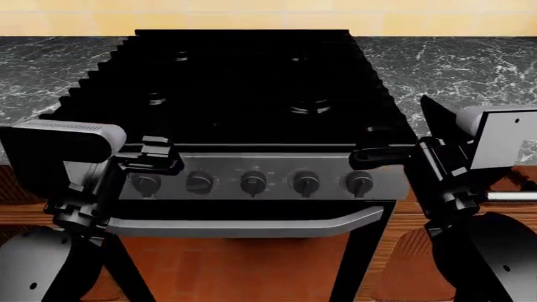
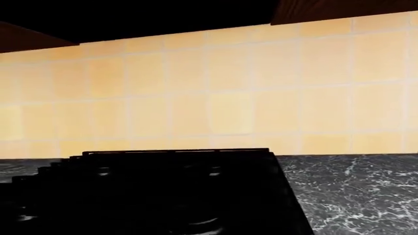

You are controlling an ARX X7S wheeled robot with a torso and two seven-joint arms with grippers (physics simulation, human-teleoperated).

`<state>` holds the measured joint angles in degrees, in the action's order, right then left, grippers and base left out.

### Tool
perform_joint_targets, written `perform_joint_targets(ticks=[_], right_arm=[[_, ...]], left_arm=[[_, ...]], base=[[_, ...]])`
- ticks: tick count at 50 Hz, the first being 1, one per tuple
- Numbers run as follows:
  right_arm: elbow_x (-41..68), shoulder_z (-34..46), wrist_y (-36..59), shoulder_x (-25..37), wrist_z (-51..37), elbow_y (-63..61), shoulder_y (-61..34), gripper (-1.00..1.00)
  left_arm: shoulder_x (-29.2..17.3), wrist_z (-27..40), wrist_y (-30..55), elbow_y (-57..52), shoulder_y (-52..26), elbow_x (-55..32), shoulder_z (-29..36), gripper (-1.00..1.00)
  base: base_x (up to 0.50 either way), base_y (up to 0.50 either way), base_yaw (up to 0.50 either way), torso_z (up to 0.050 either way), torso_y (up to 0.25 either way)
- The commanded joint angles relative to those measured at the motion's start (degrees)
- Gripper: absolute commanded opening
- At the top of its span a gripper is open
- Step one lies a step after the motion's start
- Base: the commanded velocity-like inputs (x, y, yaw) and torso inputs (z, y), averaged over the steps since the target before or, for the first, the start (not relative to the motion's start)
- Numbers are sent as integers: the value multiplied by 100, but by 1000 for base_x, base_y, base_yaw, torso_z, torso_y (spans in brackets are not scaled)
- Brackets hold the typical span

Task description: Pick the mug from the cabinet, place it under the coffee machine dispenser, and press the start button.

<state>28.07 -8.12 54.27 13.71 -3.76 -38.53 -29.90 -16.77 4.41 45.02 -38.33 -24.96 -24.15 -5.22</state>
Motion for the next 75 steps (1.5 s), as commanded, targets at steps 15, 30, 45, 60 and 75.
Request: perform_joint_targets(ticks=[15,30,45,60,75], right_arm=[[26,669,1542,366,-517,107,-2858,100],[-291,1483,1526,359,-402,1600,-5218,100],[-925,2119,352,229,-49,4111,-6988,100],[-1814,2489,-3164,-652,846,11348,-10238,100],[-3404,1457,-2589,-714,1100,11349,-10510,100]], left_arm=[[-48,61,49,-120,-5,-176,-99,100],[-77,78,72,-181,16,-256,-84,100],[-140,111,110,-265,47,-324,-105,100],[-261,233,247,-447,-35,-313,-63,100],[-142,846,1435,-987,-871,-946,-496,100]], base=[[0,0,0,0,0],[0,0,0,0,0],[0,0,0,0,0],[0,0,0,0,0],[0,0,0,0,0]])
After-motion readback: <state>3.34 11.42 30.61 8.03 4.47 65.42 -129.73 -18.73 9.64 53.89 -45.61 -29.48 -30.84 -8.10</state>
